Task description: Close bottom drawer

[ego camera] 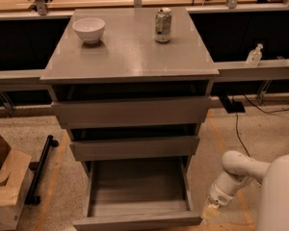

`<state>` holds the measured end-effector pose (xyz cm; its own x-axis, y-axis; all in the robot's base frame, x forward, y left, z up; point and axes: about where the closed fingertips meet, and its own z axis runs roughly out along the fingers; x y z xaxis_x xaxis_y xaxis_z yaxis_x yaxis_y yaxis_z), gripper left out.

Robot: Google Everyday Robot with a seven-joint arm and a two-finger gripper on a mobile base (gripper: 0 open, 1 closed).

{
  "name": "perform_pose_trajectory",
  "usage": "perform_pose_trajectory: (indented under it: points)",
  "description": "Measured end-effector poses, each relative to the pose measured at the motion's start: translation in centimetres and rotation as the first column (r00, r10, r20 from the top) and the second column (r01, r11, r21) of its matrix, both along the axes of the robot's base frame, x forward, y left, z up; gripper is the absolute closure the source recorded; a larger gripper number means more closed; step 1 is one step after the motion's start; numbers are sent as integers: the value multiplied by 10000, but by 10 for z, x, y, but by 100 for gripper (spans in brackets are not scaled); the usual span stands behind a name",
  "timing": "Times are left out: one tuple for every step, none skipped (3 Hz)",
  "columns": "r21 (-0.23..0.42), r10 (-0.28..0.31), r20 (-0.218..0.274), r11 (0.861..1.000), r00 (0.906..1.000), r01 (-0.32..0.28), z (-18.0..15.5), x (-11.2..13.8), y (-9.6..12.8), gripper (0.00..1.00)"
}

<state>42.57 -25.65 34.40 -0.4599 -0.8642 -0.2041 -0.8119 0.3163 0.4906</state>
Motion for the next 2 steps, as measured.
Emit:
perform_pose_trajectory:
  points:
    - [82, -12, -206, 10000, 9998, 14, -13, -7, 3, 100]
    - [82, -3, -197, 10000, 9998, 5, -13, -7, 3, 100]
